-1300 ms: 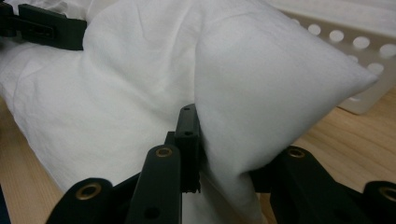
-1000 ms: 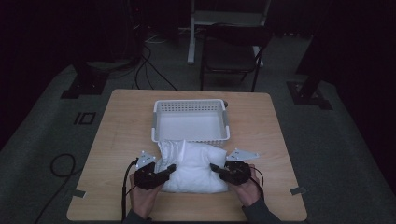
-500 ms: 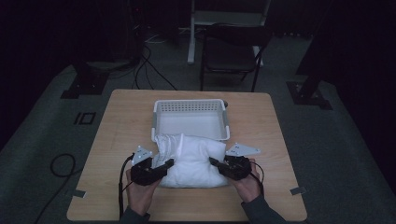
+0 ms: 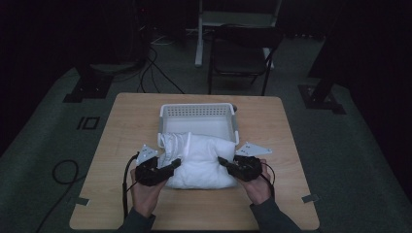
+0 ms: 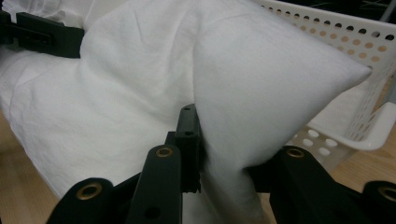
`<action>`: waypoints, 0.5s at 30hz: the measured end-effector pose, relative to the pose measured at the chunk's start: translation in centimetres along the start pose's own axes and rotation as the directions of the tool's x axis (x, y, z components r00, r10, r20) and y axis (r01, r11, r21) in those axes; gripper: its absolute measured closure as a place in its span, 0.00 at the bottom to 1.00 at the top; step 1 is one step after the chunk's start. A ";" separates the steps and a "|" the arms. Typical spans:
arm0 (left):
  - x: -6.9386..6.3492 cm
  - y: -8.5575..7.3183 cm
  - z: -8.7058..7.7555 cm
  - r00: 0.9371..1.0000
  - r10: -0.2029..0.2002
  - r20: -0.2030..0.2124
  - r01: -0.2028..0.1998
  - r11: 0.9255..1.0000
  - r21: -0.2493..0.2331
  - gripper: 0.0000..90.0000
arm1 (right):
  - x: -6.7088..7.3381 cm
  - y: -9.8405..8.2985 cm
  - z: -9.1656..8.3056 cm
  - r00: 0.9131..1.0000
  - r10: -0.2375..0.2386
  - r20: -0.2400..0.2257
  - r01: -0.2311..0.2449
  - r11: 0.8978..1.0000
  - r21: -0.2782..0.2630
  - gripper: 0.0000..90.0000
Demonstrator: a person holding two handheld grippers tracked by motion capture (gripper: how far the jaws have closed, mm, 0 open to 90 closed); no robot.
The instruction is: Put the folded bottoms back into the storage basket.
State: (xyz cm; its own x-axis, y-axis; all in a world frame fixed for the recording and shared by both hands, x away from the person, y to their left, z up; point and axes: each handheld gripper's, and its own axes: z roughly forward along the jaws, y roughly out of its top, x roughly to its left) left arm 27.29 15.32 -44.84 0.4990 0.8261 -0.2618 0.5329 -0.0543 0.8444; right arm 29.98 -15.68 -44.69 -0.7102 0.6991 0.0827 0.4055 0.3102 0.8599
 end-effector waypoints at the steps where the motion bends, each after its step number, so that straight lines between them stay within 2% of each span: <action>1: 0.0 0.1 0.0 1.000 -0.003 0.000 0.003 1.000 -0.003 0.60 | -0.1 0.1 0.0 1.000 0.003 0.000 -0.003 1.000 -0.004 0.80; 15: 0.2 2.0 0.5 1.000 0.009 0.002 -0.009 1.000 -0.019 0.60 | -0.9 1.7 -0.1 1.000 0.022 0.019 -0.021 0.999 -0.035 0.80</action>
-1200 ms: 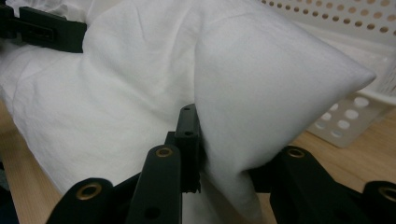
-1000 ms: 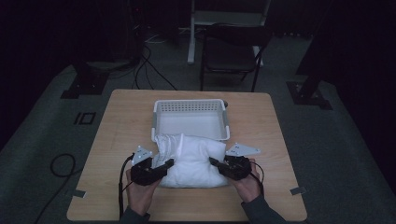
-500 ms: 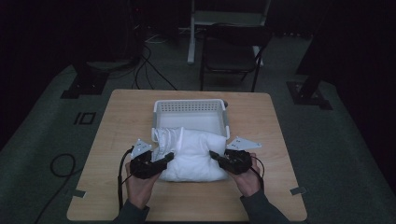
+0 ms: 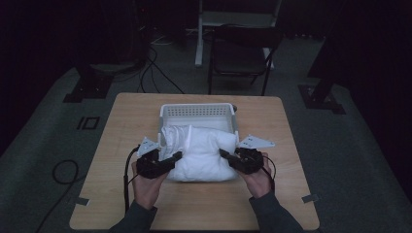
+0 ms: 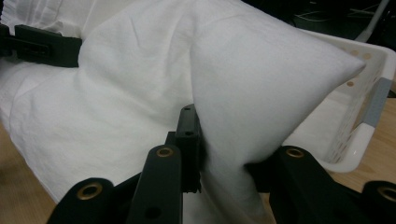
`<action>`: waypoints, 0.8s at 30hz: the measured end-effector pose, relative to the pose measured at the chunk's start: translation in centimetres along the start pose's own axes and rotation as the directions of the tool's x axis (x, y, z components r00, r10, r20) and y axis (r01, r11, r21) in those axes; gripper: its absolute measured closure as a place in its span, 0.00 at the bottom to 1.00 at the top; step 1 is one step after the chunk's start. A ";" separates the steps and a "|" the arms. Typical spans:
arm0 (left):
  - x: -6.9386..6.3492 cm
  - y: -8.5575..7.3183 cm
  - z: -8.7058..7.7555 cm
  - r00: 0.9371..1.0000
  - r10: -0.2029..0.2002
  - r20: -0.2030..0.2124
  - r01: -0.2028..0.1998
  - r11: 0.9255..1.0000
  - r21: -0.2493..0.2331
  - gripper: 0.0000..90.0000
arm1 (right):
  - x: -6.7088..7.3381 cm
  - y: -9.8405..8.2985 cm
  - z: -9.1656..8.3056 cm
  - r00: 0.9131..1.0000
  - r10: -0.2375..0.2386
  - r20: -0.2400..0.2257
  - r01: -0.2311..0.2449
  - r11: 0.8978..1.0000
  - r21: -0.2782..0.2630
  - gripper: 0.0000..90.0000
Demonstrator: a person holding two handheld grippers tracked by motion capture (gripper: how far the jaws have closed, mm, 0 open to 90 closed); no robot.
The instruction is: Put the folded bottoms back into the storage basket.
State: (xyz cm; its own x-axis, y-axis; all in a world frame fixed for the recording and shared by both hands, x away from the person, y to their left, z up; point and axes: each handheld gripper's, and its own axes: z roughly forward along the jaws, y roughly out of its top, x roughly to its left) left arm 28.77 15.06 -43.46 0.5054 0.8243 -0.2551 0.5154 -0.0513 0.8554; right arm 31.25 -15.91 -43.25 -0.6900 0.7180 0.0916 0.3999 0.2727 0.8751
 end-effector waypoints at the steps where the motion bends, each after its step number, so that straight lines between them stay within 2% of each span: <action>1: 0.0 0.1 0.0 1.000 -0.001 0.001 0.001 1.000 -0.002 0.60 | 0.0 0.1 0.0 1.000 0.000 0.001 0.000 1.000 -0.001 0.80; 24: 1.3 3.1 0.5 1.000 -0.022 0.009 0.022 0.999 -0.026 0.60 | -1.0 3.0 0.6 1.000 0.003 0.024 -0.003 0.999 -0.037 0.81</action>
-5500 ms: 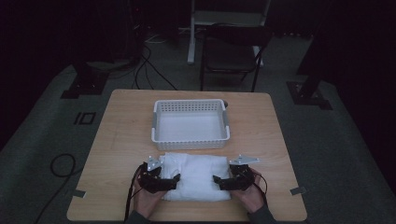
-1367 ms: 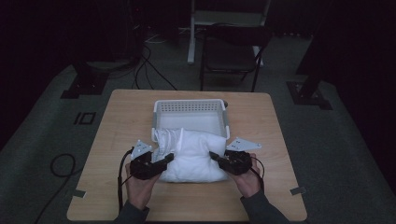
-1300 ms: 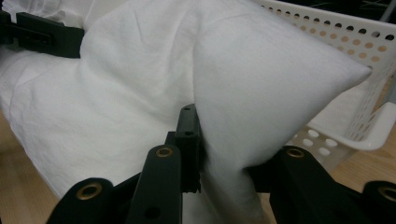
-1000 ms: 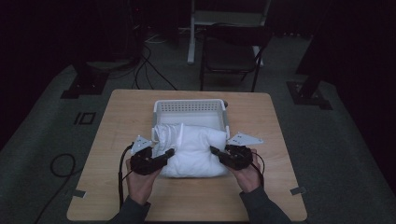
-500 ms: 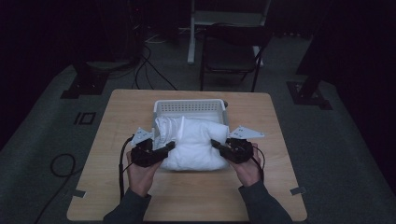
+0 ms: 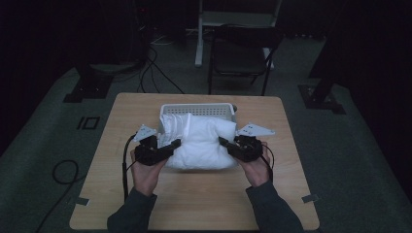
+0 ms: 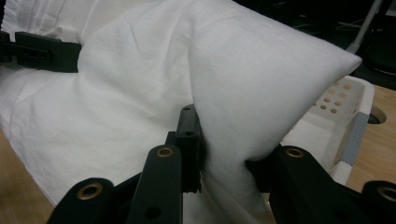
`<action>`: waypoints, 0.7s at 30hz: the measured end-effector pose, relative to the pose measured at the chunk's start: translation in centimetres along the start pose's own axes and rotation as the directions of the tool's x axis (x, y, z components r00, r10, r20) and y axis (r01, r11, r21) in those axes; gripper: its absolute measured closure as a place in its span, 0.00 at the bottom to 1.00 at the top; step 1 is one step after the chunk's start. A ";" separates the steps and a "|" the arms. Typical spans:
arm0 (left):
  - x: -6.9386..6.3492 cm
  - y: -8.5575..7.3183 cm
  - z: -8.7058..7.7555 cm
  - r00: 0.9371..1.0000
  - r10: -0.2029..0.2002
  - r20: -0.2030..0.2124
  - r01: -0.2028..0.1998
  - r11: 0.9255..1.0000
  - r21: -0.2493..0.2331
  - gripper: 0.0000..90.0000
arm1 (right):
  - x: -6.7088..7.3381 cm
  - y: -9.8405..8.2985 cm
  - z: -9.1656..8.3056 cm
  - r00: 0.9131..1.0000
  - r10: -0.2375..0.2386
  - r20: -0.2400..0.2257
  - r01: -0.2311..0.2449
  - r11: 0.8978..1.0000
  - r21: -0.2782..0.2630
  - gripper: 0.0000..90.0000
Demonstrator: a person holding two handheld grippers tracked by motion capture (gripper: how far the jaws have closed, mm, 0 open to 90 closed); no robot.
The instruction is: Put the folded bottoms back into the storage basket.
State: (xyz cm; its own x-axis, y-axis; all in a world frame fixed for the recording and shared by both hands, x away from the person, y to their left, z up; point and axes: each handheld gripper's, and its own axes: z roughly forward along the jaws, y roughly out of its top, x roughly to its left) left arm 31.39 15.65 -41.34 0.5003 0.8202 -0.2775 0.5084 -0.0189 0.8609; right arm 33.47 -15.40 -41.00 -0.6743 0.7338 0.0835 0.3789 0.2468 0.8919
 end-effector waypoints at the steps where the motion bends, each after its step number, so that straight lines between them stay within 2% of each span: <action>1: 0.0 0.1 0.0 1.000 0.001 -0.001 -0.001 1.000 0.000 0.60 | -0.1 0.2 0.1 1.000 -0.001 -0.001 0.001 1.000 -0.002 0.81; 21: 0.9 1.7 1.1 1.000 -0.010 -0.012 0.010 1.000 -0.008 0.60 | -1.1 1.8 1.0 1.000 0.020 0.018 -0.019 1.000 -0.012 0.81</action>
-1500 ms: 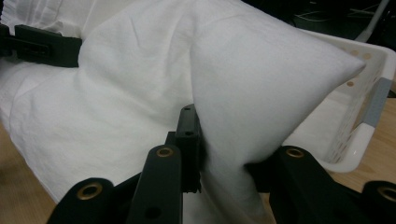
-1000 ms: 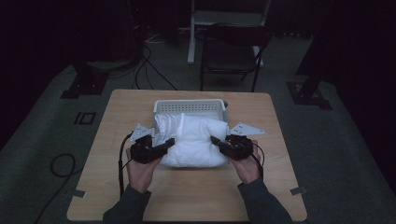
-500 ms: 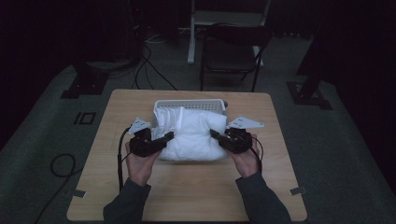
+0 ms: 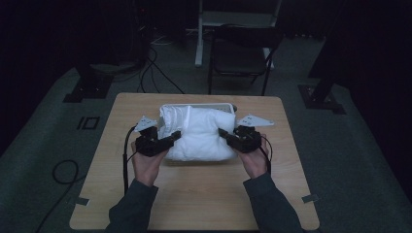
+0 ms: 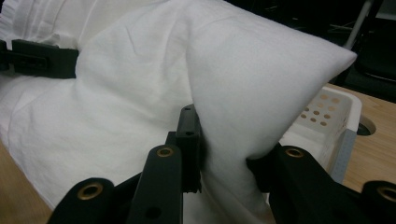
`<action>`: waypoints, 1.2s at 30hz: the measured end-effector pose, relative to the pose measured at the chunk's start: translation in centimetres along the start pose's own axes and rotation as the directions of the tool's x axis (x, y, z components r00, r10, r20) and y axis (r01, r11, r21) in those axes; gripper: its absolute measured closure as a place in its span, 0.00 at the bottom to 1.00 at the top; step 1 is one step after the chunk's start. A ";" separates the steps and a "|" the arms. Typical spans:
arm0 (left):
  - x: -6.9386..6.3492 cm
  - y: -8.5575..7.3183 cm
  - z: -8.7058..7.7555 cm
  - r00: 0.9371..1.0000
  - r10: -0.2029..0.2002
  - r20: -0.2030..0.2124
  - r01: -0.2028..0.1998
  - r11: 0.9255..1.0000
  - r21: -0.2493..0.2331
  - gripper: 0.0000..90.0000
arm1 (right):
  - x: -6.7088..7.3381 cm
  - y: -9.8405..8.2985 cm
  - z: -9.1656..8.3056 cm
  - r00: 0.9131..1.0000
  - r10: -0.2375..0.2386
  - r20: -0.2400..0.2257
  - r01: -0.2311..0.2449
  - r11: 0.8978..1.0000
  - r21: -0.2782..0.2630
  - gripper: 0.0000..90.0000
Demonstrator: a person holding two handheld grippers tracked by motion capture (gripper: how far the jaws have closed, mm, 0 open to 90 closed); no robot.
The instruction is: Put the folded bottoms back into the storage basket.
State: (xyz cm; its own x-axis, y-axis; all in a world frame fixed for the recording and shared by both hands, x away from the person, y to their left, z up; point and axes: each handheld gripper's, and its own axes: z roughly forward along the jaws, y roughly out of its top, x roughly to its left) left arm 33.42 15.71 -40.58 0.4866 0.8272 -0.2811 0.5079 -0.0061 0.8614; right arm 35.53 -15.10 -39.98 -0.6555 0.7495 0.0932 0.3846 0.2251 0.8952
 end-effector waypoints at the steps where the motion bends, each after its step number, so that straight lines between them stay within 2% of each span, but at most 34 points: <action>1: 0.1 0.0 0.0 1.000 0.000 -0.001 0.000 1.000 -0.001 0.60 | 0.0 0.1 0.1 1.000 0.005 0.001 -0.005 1.000 -0.001 0.81; 18: 1.2 0.9 0.6 1.000 -0.014 -0.008 0.014 1.000 -0.012 0.60 | -0.3 1.4 1.3 1.000 -0.002 0.014 0.002 1.000 0.000 0.81; 36: 2.2 1.6 1.9 0.999 -0.031 -0.019 0.031 0.999 -0.005 0.60 | -1.0 1.9 2.5 0.999 0.023 0.030 -0.023 1.000 0.004 0.81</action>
State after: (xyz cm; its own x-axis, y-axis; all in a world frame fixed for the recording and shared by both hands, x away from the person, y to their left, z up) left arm 36.64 16.43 -40.60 0.4568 0.8374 -0.3000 0.5195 0.0226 0.8542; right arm 38.50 -13.87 -39.48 -0.6265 0.7729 0.1006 0.4024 0.2102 0.8910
